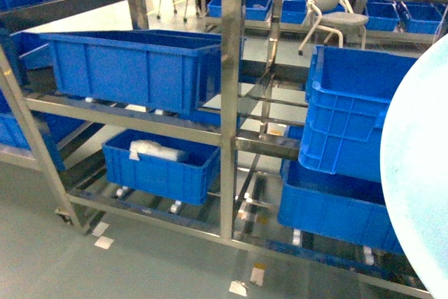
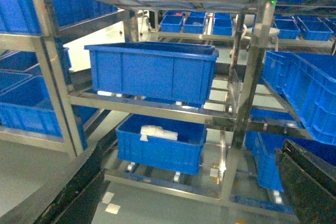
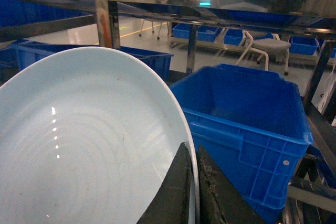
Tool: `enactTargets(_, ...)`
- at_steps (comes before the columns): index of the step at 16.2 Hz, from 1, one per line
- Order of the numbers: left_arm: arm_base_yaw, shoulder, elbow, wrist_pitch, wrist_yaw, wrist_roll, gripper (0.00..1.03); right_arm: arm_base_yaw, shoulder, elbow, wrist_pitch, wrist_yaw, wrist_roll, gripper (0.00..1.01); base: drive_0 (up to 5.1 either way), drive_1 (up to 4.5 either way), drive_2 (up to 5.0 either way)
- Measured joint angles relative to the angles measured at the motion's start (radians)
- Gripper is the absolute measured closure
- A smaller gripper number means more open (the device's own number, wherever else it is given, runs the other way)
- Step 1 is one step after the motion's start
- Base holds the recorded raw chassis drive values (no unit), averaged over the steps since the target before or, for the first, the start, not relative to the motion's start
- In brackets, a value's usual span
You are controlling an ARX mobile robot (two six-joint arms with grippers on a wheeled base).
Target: Place blue tray on left shelf second layer neatly
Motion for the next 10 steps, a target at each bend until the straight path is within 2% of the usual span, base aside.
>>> enactTargets(5, 0.0, 0.0, 0.0, 0.003, 0.0, 0.0, 0.05, 0.0, 0.0, 0.0, -0.002, 0.0, 0.0, 0.99, -1.7, 2.3, -5.7)
enactTargets(10, 0.0, 0.0, 0.0, 0.0, 0.0, 0.0, 0.05, 0.0, 0.0, 0.0, -0.002, 0.0, 0.0, 0.99, -1.4, -1.39, -1.4)
